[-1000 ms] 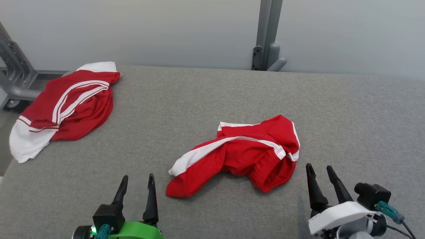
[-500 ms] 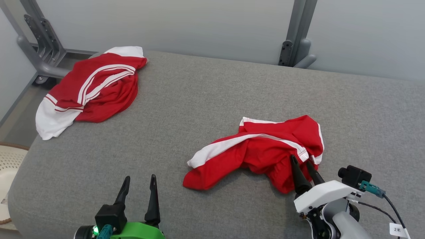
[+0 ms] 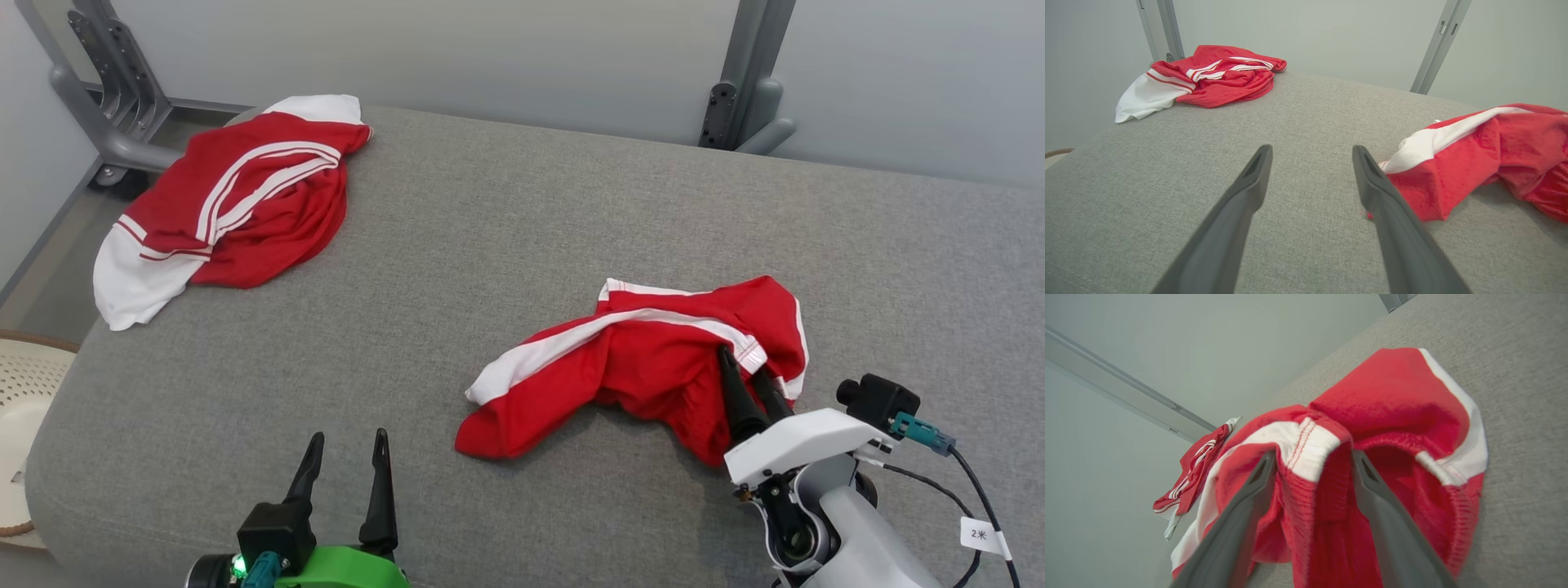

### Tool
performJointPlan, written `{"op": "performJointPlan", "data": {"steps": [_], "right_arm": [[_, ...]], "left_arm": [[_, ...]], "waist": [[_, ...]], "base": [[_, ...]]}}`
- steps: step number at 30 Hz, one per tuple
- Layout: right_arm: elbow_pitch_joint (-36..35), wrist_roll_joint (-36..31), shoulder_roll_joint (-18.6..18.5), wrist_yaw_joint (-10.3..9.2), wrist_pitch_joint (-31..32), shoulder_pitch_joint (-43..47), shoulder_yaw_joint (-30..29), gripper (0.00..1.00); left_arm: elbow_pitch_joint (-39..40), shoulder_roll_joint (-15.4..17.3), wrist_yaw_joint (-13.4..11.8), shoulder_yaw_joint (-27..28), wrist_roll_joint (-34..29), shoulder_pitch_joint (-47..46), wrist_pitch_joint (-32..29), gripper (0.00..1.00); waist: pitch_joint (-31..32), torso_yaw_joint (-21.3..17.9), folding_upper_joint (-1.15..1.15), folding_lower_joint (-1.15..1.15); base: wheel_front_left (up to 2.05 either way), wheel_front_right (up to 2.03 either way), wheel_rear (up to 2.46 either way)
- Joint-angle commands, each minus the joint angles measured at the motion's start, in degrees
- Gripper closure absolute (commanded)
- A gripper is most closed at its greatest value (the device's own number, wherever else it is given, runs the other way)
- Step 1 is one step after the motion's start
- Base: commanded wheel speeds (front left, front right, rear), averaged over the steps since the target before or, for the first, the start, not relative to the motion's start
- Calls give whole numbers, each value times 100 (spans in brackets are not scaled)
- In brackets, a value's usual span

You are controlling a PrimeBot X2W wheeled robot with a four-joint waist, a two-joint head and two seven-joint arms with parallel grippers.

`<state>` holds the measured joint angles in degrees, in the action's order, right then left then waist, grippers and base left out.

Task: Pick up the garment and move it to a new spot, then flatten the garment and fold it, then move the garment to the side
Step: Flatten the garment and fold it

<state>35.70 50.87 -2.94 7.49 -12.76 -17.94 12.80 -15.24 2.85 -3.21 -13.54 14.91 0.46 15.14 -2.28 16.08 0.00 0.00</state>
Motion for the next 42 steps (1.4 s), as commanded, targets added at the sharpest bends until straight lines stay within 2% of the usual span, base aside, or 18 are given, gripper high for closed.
{"op": "performJointPlan", "data": {"steps": [1,3,4,6,7,12,17,19,20,21,22,23,28,31,38,42], "right_arm": [[-96,41,-46,0,9,70,55,16],[-159,55,-57,0,52,107,100,31],[-181,65,-62,0,50,119,118,48],[-225,81,-64,0,100,118,164,58],[-225,81,-64,0,100,118,164,58],[-247,84,-68,0,120,100,226,74],[-376,70,-102,0,44,25,216,67],[-416,32,-102,0,53,-6,218,70],[-435,6,-104,0,52,-21,228,73],[-452,-30,-110,0,29,-28,231,82],[-455,-78,-108,0,-7,-21,222,95],[-465,-119,-106,0,-30,-23,219,100],[-718,-298,-215,0,-71,159,281,100],[-993,-335,-400,0,2,369,303,100],[-1414,-444,-923,0,319,1062,2,100],[-1332,-612,-1017,0,387,1291,-295,100]], "left_arm": [[-2,7,-24,-7,20,6,0,0],[-12,7,-19,-19,20,8,0,0],[-18,7,-16,-24,20,5,0,0],[-25,7,-14,-35,15,3,0,0],[-25,7,-14,-35,15,3,0,0],[-52,7,17,-48,-19,15,0,0],[-70,7,21,3,-29,44,0,0],[-72,7,15,17,-16,50,0,0],[-75,7,19,18,-7,50,0,0],[-77,7,18,24,2,47,0,0],[-75,7,14,33,9,50,0,0],[-70,7,18,34,16,51,0,0],[-137,7,-137,-8,101,59,-2,0],[-163,7,-127,-25,138,2,-2,0],[-120,7,-8,-67,149,-43,-3,0],[-191,8,205,-256,201,-82,-3,0]], "waist": [[25,-43,0,0],[37,-68,0,0],[43,-76,0,0],[52,-87,0,0],[52,-87,0,0],[70,-84,0,0],[70,-133,0,0],[73,-178,0,0],[74,-201,0,0],[75,-225,0,0],[77,-250,0,0],[76,-277,0,0],[94,-462,0,0],[92,-581,0,0],[39,-875,0,0],[-5,-969,0,0]], "base": [[0,0,0],[0,0,0],[0,0,0],[0,0,0],[0,0,0],[0,0,0],[0,0,0],[0,0,0],[0,0,0],[0,0,0],[0,0,0],[0,0,0],[0,0,0],[0,0,0],[0,0,0],[0,0,0]]}}
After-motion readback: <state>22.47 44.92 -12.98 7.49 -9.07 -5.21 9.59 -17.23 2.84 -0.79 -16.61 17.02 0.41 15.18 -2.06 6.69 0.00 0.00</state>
